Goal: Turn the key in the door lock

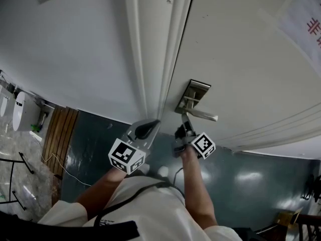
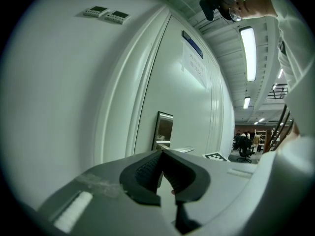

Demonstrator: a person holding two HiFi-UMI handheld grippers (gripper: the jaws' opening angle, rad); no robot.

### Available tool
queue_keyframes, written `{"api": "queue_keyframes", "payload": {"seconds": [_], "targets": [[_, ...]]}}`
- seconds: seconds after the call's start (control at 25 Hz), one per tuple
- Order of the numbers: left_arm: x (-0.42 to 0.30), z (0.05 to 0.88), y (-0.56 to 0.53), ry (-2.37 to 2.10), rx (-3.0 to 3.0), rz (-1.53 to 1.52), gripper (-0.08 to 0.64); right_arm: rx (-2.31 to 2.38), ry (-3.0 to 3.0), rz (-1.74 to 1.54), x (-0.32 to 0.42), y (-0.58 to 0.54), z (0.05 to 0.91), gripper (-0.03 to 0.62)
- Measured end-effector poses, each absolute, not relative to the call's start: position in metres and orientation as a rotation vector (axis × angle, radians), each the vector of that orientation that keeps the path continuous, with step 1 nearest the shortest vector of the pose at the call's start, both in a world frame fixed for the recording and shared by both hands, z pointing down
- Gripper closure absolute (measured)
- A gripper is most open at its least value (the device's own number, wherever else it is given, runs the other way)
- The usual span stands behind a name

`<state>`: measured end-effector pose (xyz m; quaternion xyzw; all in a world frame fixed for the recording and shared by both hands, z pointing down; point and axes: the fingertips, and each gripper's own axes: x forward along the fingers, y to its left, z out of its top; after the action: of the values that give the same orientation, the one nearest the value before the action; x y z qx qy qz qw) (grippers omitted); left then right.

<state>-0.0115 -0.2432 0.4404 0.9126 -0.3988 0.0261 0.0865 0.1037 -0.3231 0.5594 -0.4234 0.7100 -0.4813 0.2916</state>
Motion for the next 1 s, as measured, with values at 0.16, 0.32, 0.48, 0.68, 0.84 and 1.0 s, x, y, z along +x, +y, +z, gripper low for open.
{"api": "queue_keyframes", "payload": {"seconds": [0.16, 0.32, 0.48, 0.68, 0.84, 1.0], "targets": [[-0.0137, 0.4396, -0.2422, -1.186, 2.73, 0.084, 0.554, -1.189, 1.897, -1.267, 0.1021, -0.322, 0.556, 0.549], [-0.015, 0.4388, -0.2403, -1.177, 2.737, 0.085, 0.554, -1.284, 1.944, -1.234, 0.1009, -0.3218, 0.5544, 0.552], [-0.0156, 0.4386, -0.2378, -1.162, 2.744, 0.082, 0.554, -1.39, 2.016, -1.187, 0.0997, -0.3213, 0.5536, 0.554], [-0.0132, 0.4413, -0.2359, -1.128, 2.751, 0.094, 0.555, -1.513, 2.148, -1.099, 0.0967, -0.3208, 0.5533, 0.551], [-0.0086, 0.4426, -0.2353, -1.093, 2.753, 0.101, 0.555, -1.639, 2.278, -0.995, 0.0966, -0.3211, 0.5553, 0.546], [-0.0065, 0.4414, -0.2336, -1.073, 2.773, 0.1, 0.555, -1.762, 2.413, -0.872, 0.0948, -0.3205, 0.5554, 0.541]]}}
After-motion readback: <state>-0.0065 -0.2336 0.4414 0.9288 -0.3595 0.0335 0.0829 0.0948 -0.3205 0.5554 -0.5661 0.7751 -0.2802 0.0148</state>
